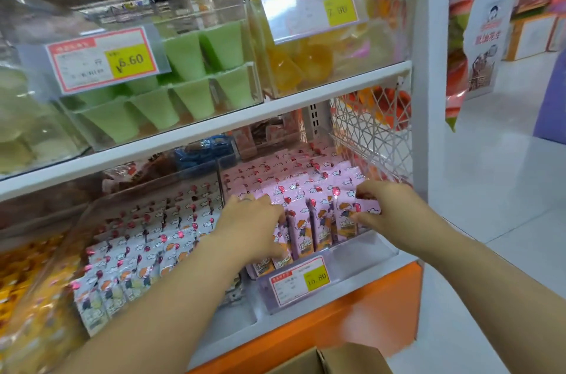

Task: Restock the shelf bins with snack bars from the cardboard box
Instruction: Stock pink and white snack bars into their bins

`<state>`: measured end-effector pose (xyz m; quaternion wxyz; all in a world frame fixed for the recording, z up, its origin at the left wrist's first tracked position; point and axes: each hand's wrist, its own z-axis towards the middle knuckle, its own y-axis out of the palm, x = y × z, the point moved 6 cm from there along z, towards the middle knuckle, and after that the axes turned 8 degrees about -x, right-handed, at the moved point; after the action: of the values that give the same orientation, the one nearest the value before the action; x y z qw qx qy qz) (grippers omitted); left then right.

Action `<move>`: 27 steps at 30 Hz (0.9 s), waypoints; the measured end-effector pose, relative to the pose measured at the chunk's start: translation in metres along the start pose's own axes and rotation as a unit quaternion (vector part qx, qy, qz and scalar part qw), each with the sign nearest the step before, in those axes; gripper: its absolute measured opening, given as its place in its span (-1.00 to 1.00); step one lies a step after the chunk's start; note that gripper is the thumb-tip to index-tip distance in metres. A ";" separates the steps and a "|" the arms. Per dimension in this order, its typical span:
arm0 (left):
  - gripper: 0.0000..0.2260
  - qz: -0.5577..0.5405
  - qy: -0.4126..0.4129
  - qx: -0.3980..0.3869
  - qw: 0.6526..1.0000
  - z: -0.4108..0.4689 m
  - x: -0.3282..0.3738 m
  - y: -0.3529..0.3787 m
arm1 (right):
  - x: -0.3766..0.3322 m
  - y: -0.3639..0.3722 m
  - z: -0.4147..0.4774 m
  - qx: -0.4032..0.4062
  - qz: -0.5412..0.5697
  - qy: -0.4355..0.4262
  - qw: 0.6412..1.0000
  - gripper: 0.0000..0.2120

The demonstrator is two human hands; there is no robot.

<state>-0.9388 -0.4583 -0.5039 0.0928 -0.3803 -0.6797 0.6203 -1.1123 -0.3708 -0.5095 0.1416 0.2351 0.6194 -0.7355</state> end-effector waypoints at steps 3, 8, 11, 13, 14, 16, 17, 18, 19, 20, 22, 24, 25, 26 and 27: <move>-0.52 0.016 0.001 0.014 1.000 0.001 0.002 0.001 | -0.001 0.003 0.002 -0.011 -0.006 0.008 1.000 -0.54; -0.55 -0.017 -0.002 0.041 0.999 0.002 -0.003 0.000 | -0.001 0.007 0.013 -0.051 -0.022 0.030 0.998 -0.56; -0.53 -0.036 -0.003 0.055 0.998 0.003 -0.006 0.001 | 0.001 0.009 0.025 -0.057 -0.032 0.032 0.997 -0.56; -0.44 -0.033 -0.001 0.059 0.998 0.005 -0.006 0.002 | 0.000 0.009 0.031 -0.060 -0.037 0.025 0.997 -0.53; -0.37 -0.033 0.000 0.063 0.997 0.006 -0.006 0.002 | -0.001 0.009 0.033 -0.060 -0.035 0.020 0.997 -0.51; -0.23 -0.035 0.006 0.079 0.996 0.007 -0.005 0.002 | -0.003 0.011 0.037 -0.064 -0.036 0.004 0.997 -0.48; -0.17 -0.032 0.014 0.088 0.995 0.008 -0.004 0.001 | -0.005 0.013 0.038 -0.069 -0.044 -0.006 0.997 -0.49; -0.13 -0.027 0.023 0.096 0.995 0.008 -0.004 0.001 | -0.007 0.016 0.039 -0.073 -0.051 -0.015 0.996 -0.52; -0.11 -0.021 0.032 0.100 0.994 0.008 -0.003 0.001 | -0.009 0.019 0.040 -0.077 -0.056 -0.024 0.995 -0.55; -0.11 -0.016 0.038 0.101 0.994 0.008 -0.002 0.002 | -0.011 0.021 0.042 -0.079 -0.058 -0.032 0.995 -0.58; -0.14 -0.013 0.044 0.101 0.994 0.008 -0.003 0.003 | -0.016 0.024 0.043 -0.080 -0.060 -0.046 0.994 -0.63; -0.16 -0.015 0.042 0.101 0.994 0.008 -0.003 0.005 | -0.016 0.024 0.043 -0.073 -0.045 -0.051 0.995 -0.65; -0.16 -0.015 0.040 0.102 0.994 0.008 -0.003 0.005 | -0.015 0.024 0.043 -0.065 -0.029 -0.050 0.996 -0.66; -0.16 -0.013 0.039 0.100 0.994 0.008 -0.003 0.006 | -0.013 0.023 0.043 -0.057 -0.013 -0.048 0.997 -0.67; -0.15 -0.012 0.039 0.099 0.994 0.008 -0.003 0.006 | -0.011 0.023 0.042 -0.051 0.001 -0.045 0.998 -0.69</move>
<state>-0.9391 -0.4665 -0.5101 0.1635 -0.3853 -0.6155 0.6679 -1.0988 -0.4174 -0.5178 0.1818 0.1944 0.6490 -0.7127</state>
